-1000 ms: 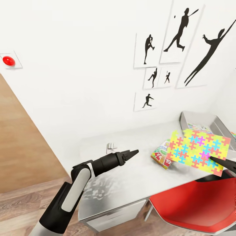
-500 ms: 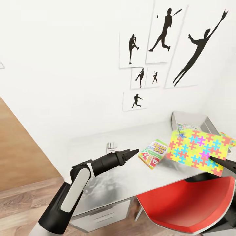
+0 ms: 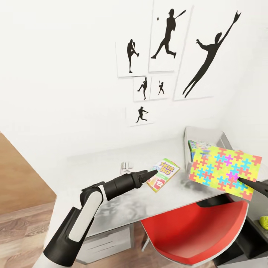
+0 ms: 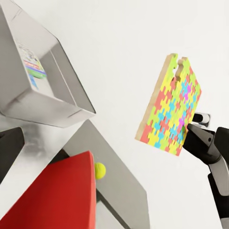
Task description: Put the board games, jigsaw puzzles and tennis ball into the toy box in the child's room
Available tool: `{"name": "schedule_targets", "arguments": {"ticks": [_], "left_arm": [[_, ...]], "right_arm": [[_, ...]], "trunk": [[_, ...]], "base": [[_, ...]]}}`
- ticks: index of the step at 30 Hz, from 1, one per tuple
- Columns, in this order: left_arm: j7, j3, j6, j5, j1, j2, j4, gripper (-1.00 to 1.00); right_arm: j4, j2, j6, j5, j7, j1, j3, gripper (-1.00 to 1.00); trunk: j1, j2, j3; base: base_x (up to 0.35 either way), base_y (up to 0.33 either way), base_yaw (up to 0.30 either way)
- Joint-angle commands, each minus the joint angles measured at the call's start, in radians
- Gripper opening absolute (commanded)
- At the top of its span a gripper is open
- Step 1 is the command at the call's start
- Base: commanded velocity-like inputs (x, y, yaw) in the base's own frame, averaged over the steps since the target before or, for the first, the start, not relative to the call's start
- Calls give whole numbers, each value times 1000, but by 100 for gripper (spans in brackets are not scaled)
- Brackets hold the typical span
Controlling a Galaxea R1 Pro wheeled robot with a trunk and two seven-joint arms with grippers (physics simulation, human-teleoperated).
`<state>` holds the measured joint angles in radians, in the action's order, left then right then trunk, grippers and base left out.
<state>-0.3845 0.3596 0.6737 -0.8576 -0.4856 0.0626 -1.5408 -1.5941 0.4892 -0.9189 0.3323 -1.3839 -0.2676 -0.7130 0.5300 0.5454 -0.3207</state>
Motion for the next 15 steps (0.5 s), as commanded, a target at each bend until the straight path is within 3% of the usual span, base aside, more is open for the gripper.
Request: {"name": "schedule_targets", "arguments": {"ticks": [1, 11, 15], "left_arm": [[0, -1, 7, -5, -1, 1, 0, 100], [-1, -7, 10, -7, 3, -2, -1, 100], [-2, -38, 22, -12, 4, -3, -2, 100]], "right_arm": [[0, 0, -8, 2, -2, -1, 0, -100], [0, 1, -8, 3, -2, -1, -2, -100], [0, 0, -10, 2, -2, -1, -3, -100]], "trunk": [[0, 1, -1], [0, 1, -2], [0, 1, -2]], "base": [[0, -160, 0], [0, -57, 11], [0, -11, 10]]}}
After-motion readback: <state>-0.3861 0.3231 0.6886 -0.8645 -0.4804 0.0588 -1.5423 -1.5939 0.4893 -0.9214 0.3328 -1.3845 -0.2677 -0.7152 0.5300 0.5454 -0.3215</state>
